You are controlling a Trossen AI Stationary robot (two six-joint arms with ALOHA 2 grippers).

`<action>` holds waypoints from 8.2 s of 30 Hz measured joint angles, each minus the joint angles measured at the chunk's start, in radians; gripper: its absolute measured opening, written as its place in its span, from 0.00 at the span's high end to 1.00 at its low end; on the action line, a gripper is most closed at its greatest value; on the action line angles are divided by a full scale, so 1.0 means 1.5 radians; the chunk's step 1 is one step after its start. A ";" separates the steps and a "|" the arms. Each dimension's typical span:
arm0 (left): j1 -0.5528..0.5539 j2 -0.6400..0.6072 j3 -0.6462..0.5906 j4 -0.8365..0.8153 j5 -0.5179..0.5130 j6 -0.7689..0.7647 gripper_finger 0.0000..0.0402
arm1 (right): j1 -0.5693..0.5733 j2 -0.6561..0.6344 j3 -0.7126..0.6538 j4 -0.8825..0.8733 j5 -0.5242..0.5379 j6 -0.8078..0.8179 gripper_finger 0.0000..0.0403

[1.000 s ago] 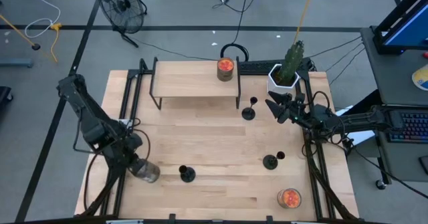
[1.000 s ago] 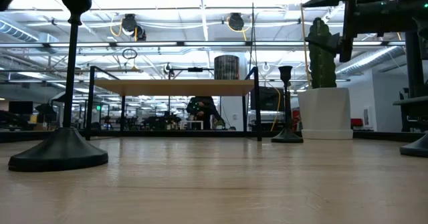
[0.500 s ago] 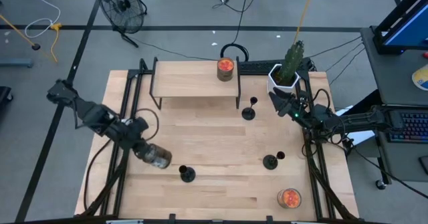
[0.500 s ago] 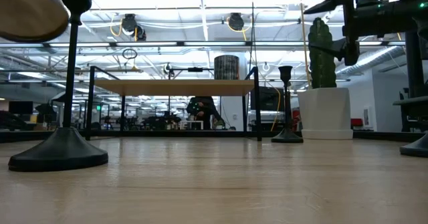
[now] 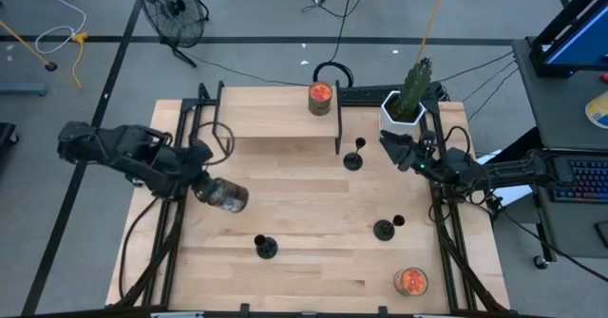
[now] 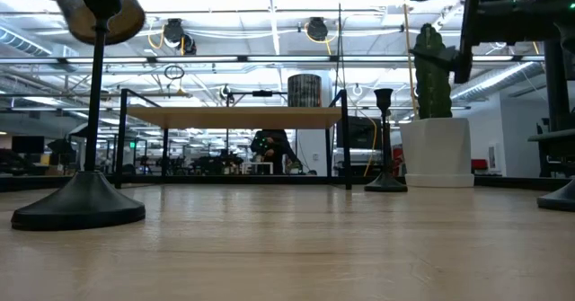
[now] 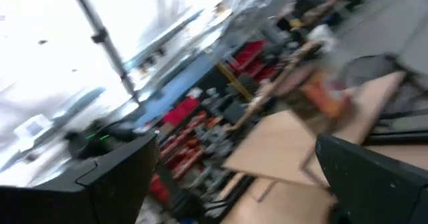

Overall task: Pick & Place candle stick holders
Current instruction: Put the left silver scented candle on the shelf

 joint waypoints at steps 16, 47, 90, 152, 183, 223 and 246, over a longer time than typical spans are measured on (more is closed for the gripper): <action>0.157 0.193 0.187 0.004 0.059 0.188 1.00 | 0.001 0.171 0.166 0.003 -0.202 -0.273 0.02; 0.268 0.343 0.303 0.069 0.083 0.305 1.00 | 0.003 0.540 0.588 -0.365 -0.297 -0.509 0.02; 0.260 0.397 0.303 0.193 0.108 0.336 1.00 | 0.005 0.681 0.730 -0.436 -0.282 -0.553 0.02; 0.291 0.258 0.303 0.070 -0.011 0.405 0.67 | -0.034 0.685 0.731 -0.310 -0.080 -0.387 0.13; 0.286 0.113 0.121 0.046 -0.135 0.377 0.67 | -0.077 0.938 0.855 -0.106 0.244 -0.446 0.13; 0.286 0.111 0.111 0.080 -0.135 0.397 0.67 | -0.118 0.938 0.855 -0.268 0.119 -0.416 0.07; 0.286 0.111 0.111 0.099 -0.133 0.398 0.67 | -0.105 0.937 0.855 -0.144 0.159 -0.659 0.04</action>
